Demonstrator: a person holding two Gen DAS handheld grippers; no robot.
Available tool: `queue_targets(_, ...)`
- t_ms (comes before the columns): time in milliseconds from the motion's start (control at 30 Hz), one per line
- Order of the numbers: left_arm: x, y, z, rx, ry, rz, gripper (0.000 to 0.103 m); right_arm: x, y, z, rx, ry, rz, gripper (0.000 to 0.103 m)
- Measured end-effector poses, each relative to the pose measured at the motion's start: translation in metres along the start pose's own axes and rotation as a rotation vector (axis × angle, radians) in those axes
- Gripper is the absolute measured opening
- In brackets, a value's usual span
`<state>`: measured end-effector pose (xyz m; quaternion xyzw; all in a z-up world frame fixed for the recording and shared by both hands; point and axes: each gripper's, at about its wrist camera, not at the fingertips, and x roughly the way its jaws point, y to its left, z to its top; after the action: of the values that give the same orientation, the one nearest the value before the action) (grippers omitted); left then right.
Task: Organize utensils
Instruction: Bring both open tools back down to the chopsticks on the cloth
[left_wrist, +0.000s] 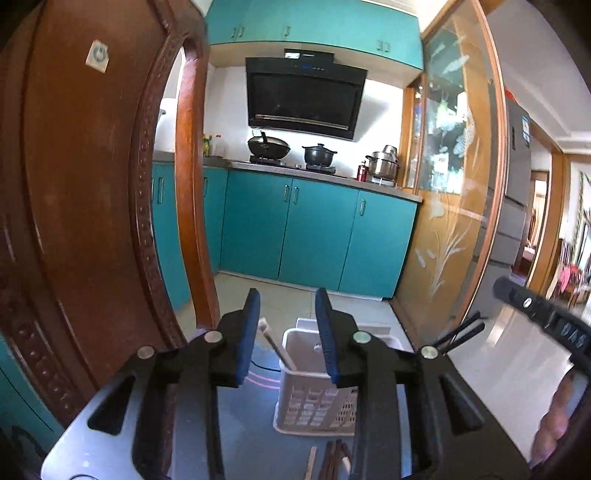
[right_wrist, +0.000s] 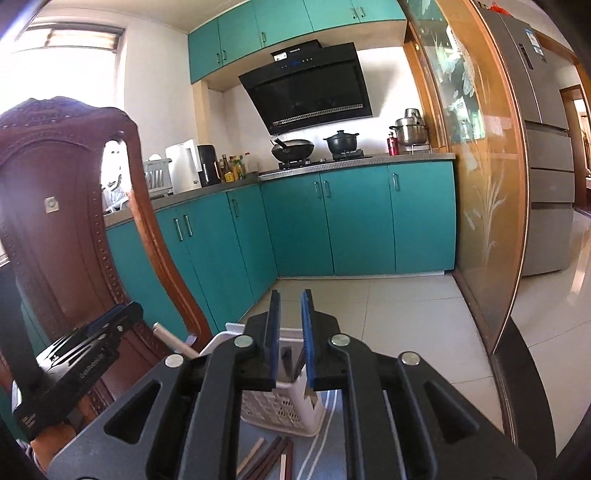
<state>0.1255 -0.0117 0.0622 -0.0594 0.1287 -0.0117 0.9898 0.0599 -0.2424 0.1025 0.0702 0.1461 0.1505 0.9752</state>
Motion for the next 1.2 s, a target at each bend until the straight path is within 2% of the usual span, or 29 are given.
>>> queue_targets(133,-0.004,-0.006,-0.014,0.045,0.044,-0.007,0.032,-0.018,0.008,-0.018,-0.071,0.007,0.065,0.012)
queue_targets(233,-0.001,-0.009,-0.029,0.062,0.108,-0.005,0.032,-0.008,0.016,-0.051,-0.115,0.125,0.111,0.012)
queue_targets(267,0.002,-0.010,-0.034,0.068,0.130,-0.002,0.033,0.001,0.019,-0.064,-0.125,0.190,0.118,0.012)
queue_targets(400,0.011,-0.016,-0.049,0.108,0.208,0.014,0.038,0.056,0.026,-0.130,-0.144,0.549,0.068,0.012)
queue_targets(467,0.017,-0.019,-0.056,0.128,0.242,0.021,0.039,0.077,0.022,-0.159,-0.127,0.681,0.031,0.012)
queue_targets(533,0.021,-0.021,-0.061,0.138,0.266,0.030,0.039,0.088,0.014,-0.174,-0.092,0.753,0.008,0.012)
queue_targets(633,0.025,-0.022,-0.066,0.135,0.291,0.038,0.039,0.096,0.006,-0.186,-0.060,0.814,-0.022,0.012)
queue_targets(800,0.029,-0.022,-0.067,0.133,0.306,0.036,0.041,0.092,0.009,-0.186,-0.042,0.809,0.022,0.012)
queue_targets(967,0.033,-0.022,-0.072,0.143,0.324,0.037,0.041,0.097,0.015,-0.189,-0.100,0.810,-0.012,0.012)
queue_targets(1100,0.037,-0.022,-0.077,0.151,0.353,0.035,0.041,0.102,0.006,-0.189,-0.043,0.831,-0.009,0.012)
queue_targets(1200,0.040,-0.025,-0.081,0.167,0.372,0.039,0.043,0.106,0.011,-0.192,-0.110,0.835,0.011,0.013)
